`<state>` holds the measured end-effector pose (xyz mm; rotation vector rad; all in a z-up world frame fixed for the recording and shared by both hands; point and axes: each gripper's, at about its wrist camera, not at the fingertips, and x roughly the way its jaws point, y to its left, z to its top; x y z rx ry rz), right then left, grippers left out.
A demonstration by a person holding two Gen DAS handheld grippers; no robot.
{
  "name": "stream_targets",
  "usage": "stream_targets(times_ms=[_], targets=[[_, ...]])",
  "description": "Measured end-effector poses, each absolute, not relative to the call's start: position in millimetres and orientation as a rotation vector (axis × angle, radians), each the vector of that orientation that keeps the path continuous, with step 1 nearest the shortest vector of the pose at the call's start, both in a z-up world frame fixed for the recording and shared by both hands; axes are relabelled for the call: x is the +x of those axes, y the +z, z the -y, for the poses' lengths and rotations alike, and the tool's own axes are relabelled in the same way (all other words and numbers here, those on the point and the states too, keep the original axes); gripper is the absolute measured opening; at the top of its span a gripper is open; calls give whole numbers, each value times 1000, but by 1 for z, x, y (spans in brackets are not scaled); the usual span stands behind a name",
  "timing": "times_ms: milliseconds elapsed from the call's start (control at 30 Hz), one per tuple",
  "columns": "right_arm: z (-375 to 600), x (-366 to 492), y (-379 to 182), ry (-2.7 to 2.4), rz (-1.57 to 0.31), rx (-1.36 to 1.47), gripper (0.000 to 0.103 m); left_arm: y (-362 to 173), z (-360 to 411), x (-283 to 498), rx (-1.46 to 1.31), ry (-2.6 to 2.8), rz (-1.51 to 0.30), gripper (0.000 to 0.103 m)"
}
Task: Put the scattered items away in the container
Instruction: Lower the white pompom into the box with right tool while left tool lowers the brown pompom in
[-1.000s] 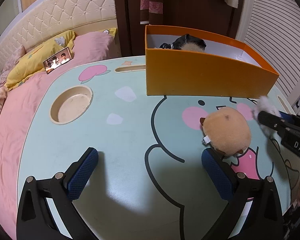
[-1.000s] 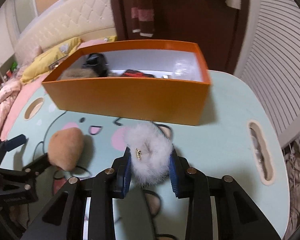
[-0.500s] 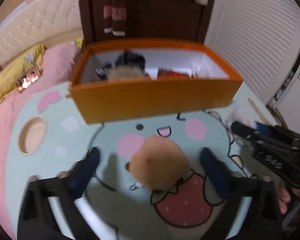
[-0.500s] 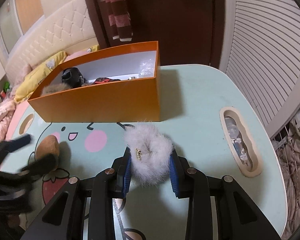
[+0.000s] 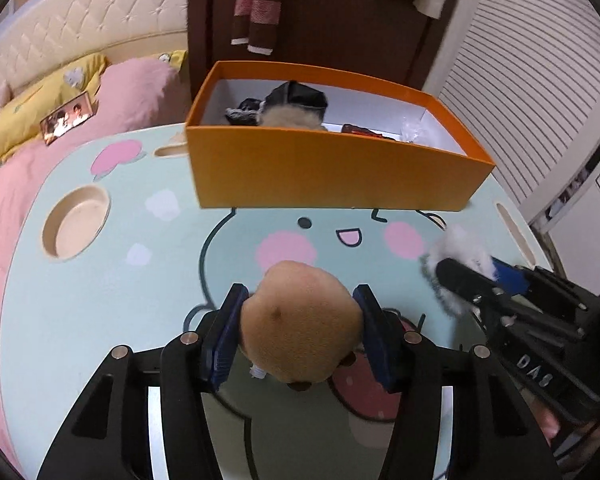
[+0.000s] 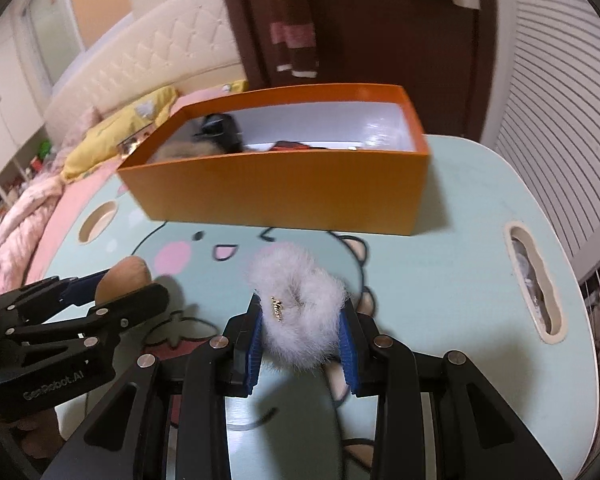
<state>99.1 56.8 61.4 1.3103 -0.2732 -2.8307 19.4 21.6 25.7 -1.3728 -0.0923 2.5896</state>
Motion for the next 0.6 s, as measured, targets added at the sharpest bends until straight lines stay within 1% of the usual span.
stream_targets(times_ms=[167, 600], targets=[[-45, 98, 59, -2817, 226, 1335, 31, 25, -19, 29, -1378, 2612, 92, 55], [-42, 93, 62, -2827, 181, 1343, 31, 28, -21, 24, -1366, 2603, 66, 55]])
